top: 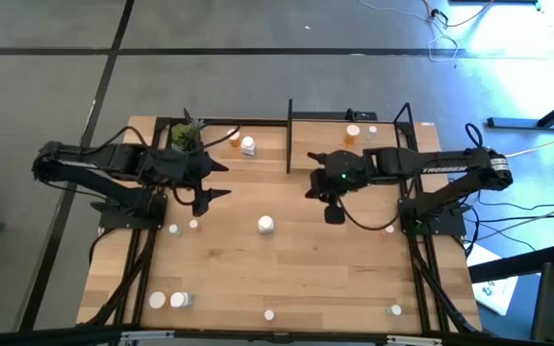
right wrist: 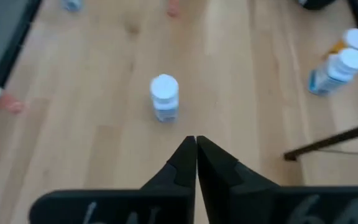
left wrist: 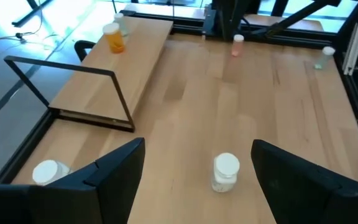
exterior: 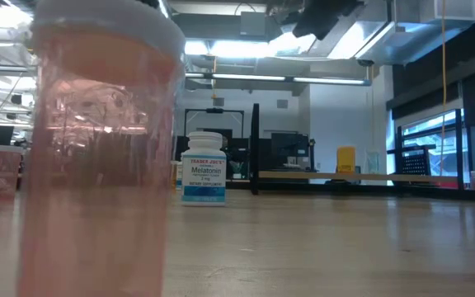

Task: Pick and place medicine bottles onto shelf by color
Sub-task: Put the top left pink pill bottle on the shelf

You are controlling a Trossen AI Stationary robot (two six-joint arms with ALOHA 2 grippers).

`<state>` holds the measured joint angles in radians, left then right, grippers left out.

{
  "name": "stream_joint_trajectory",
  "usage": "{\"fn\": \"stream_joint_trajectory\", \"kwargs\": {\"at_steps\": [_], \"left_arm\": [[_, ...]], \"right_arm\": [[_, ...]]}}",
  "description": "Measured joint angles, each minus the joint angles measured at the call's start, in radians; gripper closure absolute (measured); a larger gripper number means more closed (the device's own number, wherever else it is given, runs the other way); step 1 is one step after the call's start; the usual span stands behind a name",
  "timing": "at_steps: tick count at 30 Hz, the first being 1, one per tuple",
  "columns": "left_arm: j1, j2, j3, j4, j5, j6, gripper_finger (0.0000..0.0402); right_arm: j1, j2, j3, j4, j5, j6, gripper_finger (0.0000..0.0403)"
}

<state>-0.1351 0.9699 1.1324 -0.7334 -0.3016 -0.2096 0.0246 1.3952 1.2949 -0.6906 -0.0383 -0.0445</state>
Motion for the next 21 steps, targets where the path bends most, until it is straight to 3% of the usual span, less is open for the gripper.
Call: {"fn": "stream_joint_trajectory", "kwargs": {"at_steps": [8,21], "left_arm": [[-0.008,0.000,0.000,-0.003,0.000,0.028,0.0113],[-0.047,0.001,0.000,-0.134,-0.002,0.008,0.0113]], "right_arm": [[0.000,0.000,0.000,0.087,-0.212,-0.019,0.0340],[-0.001,0.000,0.000,0.105,-0.222,-0.020,0.0227]]}}
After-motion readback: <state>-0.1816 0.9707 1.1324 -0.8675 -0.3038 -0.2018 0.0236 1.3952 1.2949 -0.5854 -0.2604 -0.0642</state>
